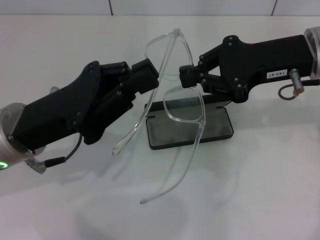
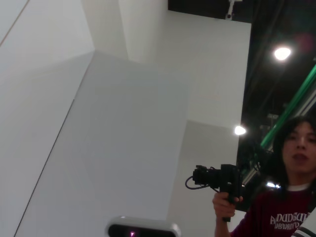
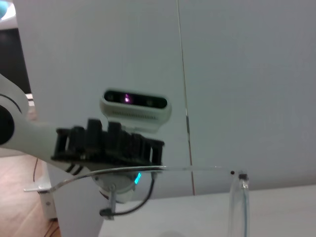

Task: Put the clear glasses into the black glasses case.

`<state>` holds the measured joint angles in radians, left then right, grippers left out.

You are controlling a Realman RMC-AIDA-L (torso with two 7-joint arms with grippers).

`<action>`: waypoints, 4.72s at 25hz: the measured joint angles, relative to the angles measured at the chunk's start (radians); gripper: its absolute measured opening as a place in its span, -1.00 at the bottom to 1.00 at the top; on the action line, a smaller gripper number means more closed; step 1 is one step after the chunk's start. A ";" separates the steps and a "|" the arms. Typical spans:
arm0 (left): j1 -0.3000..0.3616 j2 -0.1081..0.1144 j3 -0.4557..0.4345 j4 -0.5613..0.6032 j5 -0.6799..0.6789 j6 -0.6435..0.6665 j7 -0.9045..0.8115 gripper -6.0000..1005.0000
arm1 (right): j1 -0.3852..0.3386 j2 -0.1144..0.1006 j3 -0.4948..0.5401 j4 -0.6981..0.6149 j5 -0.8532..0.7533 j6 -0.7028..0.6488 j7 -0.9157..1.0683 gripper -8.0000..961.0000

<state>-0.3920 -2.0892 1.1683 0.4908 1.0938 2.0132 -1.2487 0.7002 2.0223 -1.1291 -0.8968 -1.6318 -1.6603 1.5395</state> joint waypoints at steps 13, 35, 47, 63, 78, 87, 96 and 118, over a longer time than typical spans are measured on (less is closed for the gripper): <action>-0.018 -0.001 0.046 -0.040 0.004 -0.007 0.036 -0.83 | 0.005 0.002 -0.027 0.007 0.025 -0.001 -0.014 -0.87; -0.060 -0.001 0.047 -0.135 0.018 0.010 0.089 -0.83 | 0.014 -0.002 -0.050 0.055 0.070 0.019 -0.033 -0.87; -0.066 -0.001 0.045 -0.128 0.024 -0.006 0.092 -0.83 | 0.016 -0.001 -0.051 0.076 0.077 0.009 -0.049 -0.87; -0.058 -0.003 0.048 -0.146 0.027 -0.088 0.133 -0.83 | 0.030 0.003 -0.058 0.077 0.096 0.004 -0.050 -0.87; -0.066 -0.009 0.048 -0.160 0.026 -0.125 0.146 -0.83 | 0.037 0.002 -0.088 0.080 0.116 0.007 -0.052 -0.87; -0.063 -0.009 0.069 -0.157 0.020 -0.088 0.156 -0.83 | 0.031 0.001 -0.087 0.082 0.116 0.014 -0.058 -0.87; -0.057 -0.009 0.065 -0.165 0.001 -0.087 0.164 -0.83 | 0.029 0.001 -0.088 0.084 0.116 0.008 -0.058 -0.87; -0.054 -0.006 0.063 -0.198 -0.031 -0.112 0.194 -0.83 | 0.033 0.002 -0.090 0.084 0.118 -0.006 -0.058 -0.87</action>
<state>-0.4464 -2.0957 1.2318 0.2930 1.0628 1.9012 -1.0546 0.7336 2.0248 -1.2194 -0.8130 -1.5142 -1.6661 1.4818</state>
